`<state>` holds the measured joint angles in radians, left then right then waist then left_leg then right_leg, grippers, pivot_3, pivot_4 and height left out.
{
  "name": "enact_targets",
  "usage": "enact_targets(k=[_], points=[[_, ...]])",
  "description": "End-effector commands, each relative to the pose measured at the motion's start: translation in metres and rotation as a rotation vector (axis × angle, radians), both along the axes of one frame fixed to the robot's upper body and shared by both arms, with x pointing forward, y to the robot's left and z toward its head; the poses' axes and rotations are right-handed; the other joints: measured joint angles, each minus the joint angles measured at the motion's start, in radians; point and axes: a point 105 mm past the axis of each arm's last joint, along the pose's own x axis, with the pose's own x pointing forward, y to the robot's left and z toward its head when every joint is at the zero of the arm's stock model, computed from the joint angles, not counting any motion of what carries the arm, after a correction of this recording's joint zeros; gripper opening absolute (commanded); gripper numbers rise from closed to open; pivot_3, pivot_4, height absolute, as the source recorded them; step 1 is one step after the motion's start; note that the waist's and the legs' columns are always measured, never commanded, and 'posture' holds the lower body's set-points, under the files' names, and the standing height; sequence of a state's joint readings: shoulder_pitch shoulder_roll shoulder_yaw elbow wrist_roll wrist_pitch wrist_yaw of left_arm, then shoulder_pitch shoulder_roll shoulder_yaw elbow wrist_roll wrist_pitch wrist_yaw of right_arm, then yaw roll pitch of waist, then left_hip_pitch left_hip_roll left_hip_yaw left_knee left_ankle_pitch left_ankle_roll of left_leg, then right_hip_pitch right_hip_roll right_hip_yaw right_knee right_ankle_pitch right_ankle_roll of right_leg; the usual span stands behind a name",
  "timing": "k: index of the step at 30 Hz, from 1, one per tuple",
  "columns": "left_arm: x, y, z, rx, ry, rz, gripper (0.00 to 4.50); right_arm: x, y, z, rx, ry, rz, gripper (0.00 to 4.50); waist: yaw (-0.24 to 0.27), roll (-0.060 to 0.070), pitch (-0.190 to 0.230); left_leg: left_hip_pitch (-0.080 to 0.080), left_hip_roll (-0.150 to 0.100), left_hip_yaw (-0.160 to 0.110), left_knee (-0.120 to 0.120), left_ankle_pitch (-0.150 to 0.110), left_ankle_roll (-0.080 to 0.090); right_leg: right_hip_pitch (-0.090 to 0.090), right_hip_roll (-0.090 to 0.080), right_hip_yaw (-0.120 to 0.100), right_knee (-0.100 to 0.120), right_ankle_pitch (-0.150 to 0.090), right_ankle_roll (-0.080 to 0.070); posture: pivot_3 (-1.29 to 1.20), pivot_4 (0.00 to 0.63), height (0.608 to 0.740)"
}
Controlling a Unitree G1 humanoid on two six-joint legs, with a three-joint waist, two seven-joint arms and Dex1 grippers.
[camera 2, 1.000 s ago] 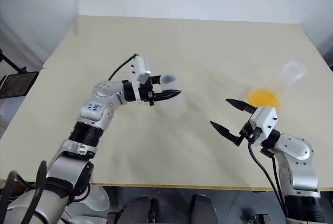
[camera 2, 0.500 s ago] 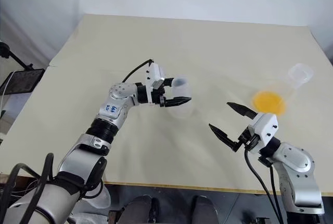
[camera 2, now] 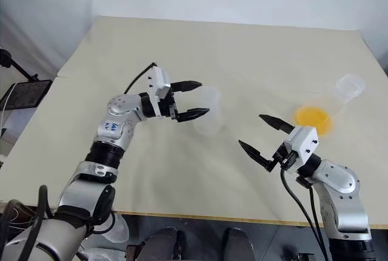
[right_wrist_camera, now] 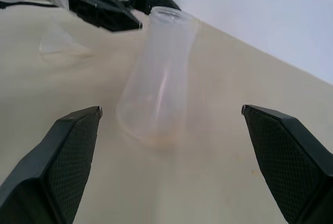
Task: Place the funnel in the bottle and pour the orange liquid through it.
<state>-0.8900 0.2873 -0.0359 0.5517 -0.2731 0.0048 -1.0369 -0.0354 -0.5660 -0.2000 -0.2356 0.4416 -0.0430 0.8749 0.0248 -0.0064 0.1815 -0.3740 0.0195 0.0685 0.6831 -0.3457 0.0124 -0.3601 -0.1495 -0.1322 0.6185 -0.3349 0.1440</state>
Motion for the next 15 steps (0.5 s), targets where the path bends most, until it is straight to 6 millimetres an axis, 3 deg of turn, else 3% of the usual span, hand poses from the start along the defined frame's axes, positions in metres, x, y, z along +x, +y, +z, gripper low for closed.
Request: enact_targets(k=[1,5,9,15], points=[[-0.008,0.003,0.018,-0.025,-0.065,-0.037,4.48,-0.001,0.0,0.008,-0.004,-0.03,0.016,4.5,0.0,0.0,0.0,0.0,0.0,0.0,0.0,0.0,0.0,0.0,0.0,0.0,0.0,0.0,0.0,0.0,0.15,0.74],[-0.019,0.023,0.03,-0.032,-0.127,-0.03,4.48,0.0,0.002,0.01,-0.005,-0.032,0.036,4.5,-0.006,0.0,0.0,0.0,0.0,0.0,0.0,0.0,0.0,0.0,0.0,0.0,0.0,0.0,0.0,0.0,0.15,0.74],[-0.026,0.063,0.044,-0.071,-0.197,0.089,4.48,0.002,0.011,0.013,0.005,-0.02,0.107,4.5,-0.018,0.0,0.0,0.001,0.001,-0.003,0.0,0.0,0.0,-0.001,0.0,0.001,0.001,0.0,0.0,0.0,0.15,0.74],[-0.051,0.127,0.034,-0.083,-0.179,0.319,4.48,0.006,0.034,0.018,-0.006,-0.002,0.277,4.5,-0.031,0.0,0.0,0.002,0.002,-0.005,0.0,0.0,0.0,0.0,0.0,0.003,0.002,0.0,0.0,0.0,0.15,0.74]])
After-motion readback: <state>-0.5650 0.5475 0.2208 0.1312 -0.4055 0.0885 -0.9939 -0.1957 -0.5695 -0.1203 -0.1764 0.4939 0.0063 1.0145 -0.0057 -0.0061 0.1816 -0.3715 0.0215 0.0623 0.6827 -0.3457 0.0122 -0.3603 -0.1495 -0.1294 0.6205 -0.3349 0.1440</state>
